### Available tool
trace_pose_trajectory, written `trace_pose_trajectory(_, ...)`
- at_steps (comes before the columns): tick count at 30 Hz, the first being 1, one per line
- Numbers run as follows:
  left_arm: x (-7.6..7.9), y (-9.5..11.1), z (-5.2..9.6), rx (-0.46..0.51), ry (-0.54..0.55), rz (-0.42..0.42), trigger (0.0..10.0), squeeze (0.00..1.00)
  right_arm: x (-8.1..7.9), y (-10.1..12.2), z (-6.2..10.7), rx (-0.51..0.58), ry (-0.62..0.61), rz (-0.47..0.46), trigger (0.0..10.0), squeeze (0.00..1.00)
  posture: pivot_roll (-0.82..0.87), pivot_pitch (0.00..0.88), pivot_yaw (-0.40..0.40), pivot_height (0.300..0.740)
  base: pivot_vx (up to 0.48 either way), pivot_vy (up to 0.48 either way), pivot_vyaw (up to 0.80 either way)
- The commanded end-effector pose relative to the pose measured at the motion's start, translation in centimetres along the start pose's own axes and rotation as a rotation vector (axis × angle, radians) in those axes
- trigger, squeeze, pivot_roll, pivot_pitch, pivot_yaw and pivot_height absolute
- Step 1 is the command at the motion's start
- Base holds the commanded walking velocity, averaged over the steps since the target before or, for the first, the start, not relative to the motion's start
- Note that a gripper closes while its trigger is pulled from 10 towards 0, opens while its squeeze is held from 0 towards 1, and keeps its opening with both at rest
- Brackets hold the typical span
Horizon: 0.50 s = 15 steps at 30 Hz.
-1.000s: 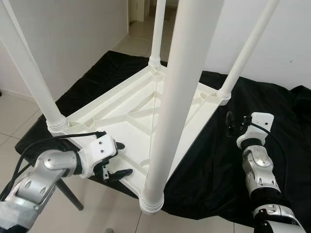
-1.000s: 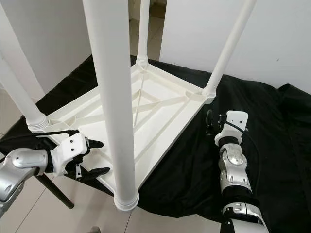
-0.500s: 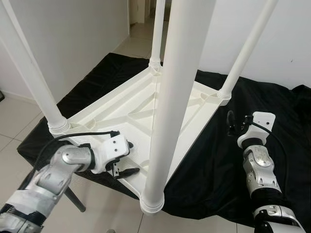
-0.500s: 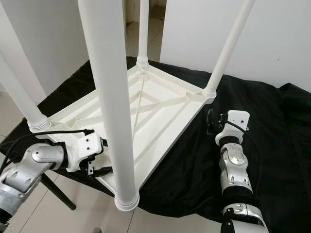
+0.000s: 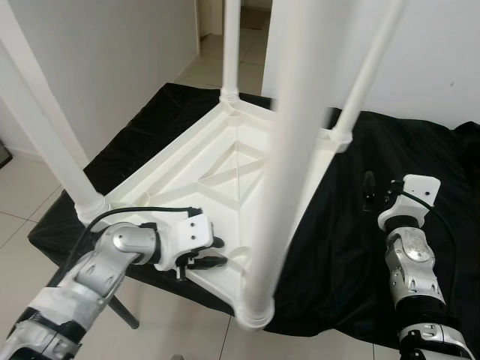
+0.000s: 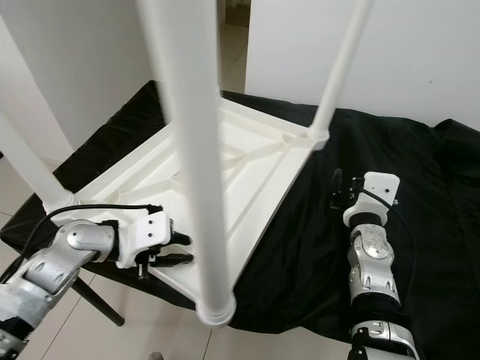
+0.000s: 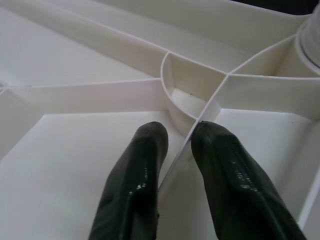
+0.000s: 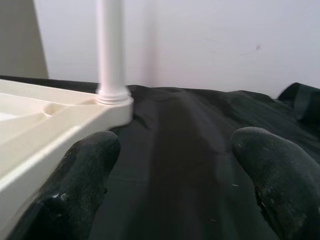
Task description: Building children table
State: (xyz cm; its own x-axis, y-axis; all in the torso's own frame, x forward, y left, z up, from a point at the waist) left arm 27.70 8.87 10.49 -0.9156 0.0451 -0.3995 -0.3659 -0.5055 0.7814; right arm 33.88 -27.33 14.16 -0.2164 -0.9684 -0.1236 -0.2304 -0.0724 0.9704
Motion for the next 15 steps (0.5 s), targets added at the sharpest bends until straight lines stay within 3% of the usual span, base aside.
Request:
trace_pose_trajectory(1, 0.0, -1.1, -0.2, -0.045, 0.013, 0.040, 0.0, 0.00, 0.2, -0.4, 0.3, -0.018, -0.012, -0.006, 10.0, 0.00, -0.05, 0.000, 0.000, 0.740, 0.000, 0.000, 0.00)
trace_pose_trajectory(10, -1.1, -0.4, -1.4, -0.017, 0.075, 0.016, 0.0, 0.00, 0.1, -0.3, 0.5, -0.017, -0.018, -0.006, 10.0, 0.00, -0.05, 0.000, -0.006, 0.740, 0.000, 0.000, 0.00)
trace_pose_trajectory(11, -1.4, -0.3, -1.6, -0.018, 0.097, 0.007, 10.0, 0.00, 0.1, -0.4, 0.6, -0.018, -0.023, -0.005, 10.0, 0.00, -0.05, 0.000, -0.007, 0.740, 0.000, 0.000, 0.00)
trace_pose_trajectory(15, -1.9, 0.1, -2.1, -0.006, 0.137, -0.001, 10.0, 0.00, 0.0, -0.8, 1.0, -0.025, -0.036, -0.009, 10.0, 0.00, -0.05, 0.000, -0.007, 0.740, 0.000, 0.000, 0.00)
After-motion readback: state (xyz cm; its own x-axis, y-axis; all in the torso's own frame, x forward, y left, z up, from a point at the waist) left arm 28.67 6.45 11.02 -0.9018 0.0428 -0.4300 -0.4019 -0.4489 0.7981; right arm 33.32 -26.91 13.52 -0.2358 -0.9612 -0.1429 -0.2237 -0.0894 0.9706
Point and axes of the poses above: a point about 5 cm out from each wrist's last joint towards the gripper, its own z axis pointing back from the gripper into the wrist, its own y axis along the axis of the wrist's last joint, x = y × z, the point moved 3 cm from there along -z, pointing out of the wrist towards the gripper, and after that the axes turned 11 degrees about -z, right-handed, at the moved point
